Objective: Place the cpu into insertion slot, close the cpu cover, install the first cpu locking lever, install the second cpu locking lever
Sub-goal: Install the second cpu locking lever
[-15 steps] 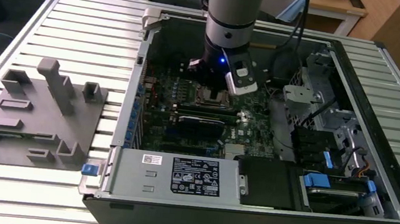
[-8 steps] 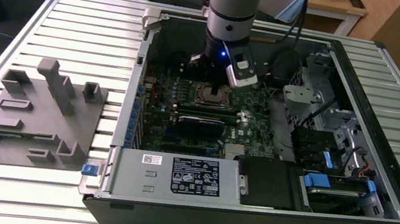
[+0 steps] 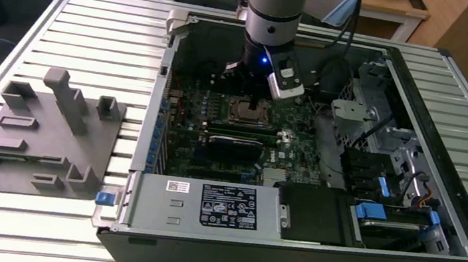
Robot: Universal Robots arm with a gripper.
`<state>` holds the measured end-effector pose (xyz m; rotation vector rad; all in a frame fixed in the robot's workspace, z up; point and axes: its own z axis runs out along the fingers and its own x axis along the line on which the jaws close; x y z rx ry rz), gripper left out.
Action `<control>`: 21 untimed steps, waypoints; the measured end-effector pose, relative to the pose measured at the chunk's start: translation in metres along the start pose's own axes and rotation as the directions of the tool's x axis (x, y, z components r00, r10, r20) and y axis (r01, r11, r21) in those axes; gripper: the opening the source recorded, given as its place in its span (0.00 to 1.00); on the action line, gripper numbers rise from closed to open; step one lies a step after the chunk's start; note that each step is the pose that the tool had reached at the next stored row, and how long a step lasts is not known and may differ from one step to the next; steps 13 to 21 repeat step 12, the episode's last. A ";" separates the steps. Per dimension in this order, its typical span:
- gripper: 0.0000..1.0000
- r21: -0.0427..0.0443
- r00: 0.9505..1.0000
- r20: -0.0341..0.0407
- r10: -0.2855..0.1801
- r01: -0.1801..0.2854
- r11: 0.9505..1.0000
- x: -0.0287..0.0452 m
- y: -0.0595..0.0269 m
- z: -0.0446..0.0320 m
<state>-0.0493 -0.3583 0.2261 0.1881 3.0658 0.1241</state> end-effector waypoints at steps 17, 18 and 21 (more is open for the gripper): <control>0.10 0.000 1.000 0.000 0.000 0.000 1.000 0.0005 0.0020 0.0001; 0.10 0.000 1.000 0.000 0.000 0.000 1.000 0.0005 0.0020 0.0001; 0.10 0.000 1.000 0.000 0.000 0.000 1.000 0.0005 0.0020 0.0001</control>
